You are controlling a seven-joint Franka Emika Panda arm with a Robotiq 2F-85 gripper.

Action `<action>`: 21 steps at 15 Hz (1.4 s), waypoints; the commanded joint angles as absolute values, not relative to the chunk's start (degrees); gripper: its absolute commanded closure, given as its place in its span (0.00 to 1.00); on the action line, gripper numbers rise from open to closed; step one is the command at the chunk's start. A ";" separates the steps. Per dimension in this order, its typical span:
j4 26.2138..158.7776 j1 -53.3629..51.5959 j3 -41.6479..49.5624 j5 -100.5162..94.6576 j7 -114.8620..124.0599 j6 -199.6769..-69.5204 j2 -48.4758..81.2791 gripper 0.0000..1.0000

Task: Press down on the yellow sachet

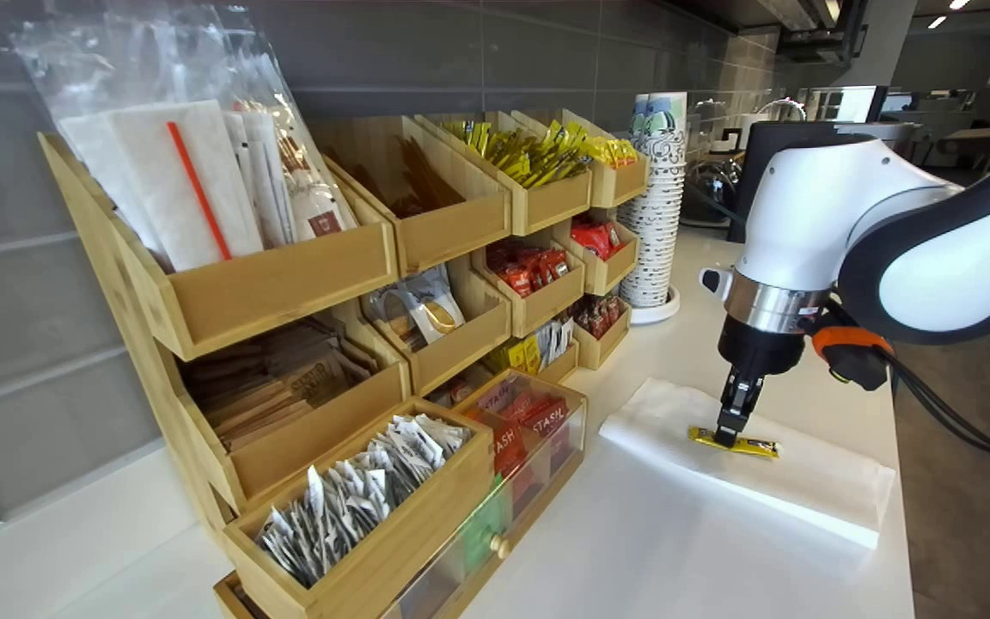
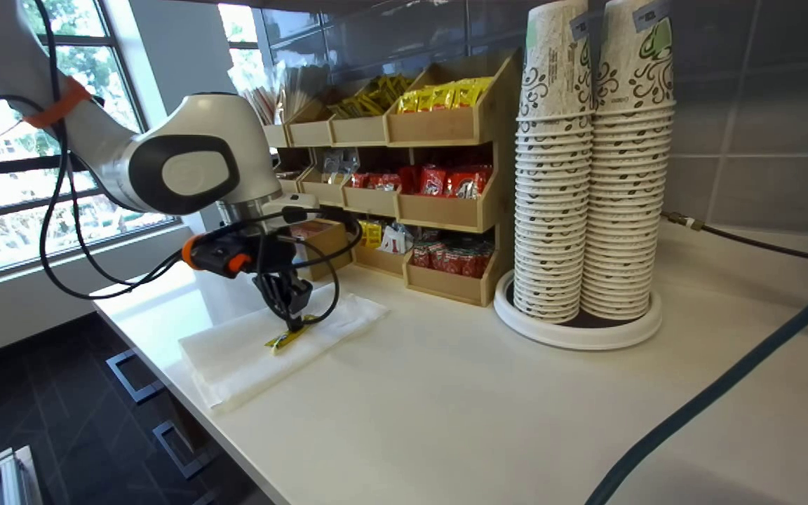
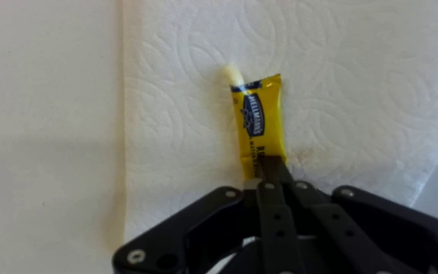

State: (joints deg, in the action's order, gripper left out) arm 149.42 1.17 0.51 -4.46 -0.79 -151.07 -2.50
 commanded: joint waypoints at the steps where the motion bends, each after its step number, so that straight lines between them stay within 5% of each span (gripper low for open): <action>1: 149.34 1.25 0.72 -4.99 -0.98 -150.15 -2.87 1.00; 21: 149.36 1.42 0.80 -6.46 0.32 -149.15 -4.42 1.00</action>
State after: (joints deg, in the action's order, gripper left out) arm 149.43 1.25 0.80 -4.65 -0.74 -150.96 -2.60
